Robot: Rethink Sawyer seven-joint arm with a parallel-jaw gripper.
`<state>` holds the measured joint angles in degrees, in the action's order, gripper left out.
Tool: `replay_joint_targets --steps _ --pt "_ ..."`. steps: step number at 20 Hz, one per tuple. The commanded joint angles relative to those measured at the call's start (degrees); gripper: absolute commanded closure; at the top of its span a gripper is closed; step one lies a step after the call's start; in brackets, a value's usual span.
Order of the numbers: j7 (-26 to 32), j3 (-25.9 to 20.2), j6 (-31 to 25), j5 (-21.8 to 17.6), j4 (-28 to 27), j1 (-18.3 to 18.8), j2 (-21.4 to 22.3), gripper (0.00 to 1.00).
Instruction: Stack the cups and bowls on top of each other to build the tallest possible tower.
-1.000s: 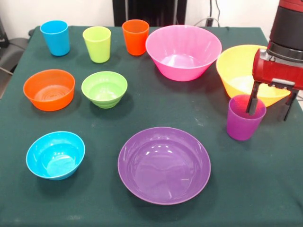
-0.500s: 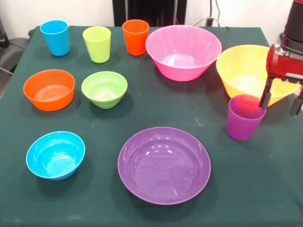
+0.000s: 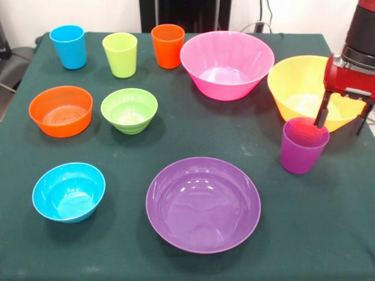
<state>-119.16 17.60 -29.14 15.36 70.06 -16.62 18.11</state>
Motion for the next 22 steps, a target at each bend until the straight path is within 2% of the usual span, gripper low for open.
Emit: replay_joint_targets --steps 1,6,12,22 --pt "-8.4 -4.0 3.4 -1.3 6.4 1.0 -2.0 0.0" --pt "-8.4 -4.0 4.0 -1.1 5.7 1.1 -2.7 0.0" --pt "-10.1 -3.2 6.7 -0.1 2.5 0.4 -6.8 0.0" --pt "-10.4 -2.8 9.4 0.7 0.8 0.1 -9.8 0.0"
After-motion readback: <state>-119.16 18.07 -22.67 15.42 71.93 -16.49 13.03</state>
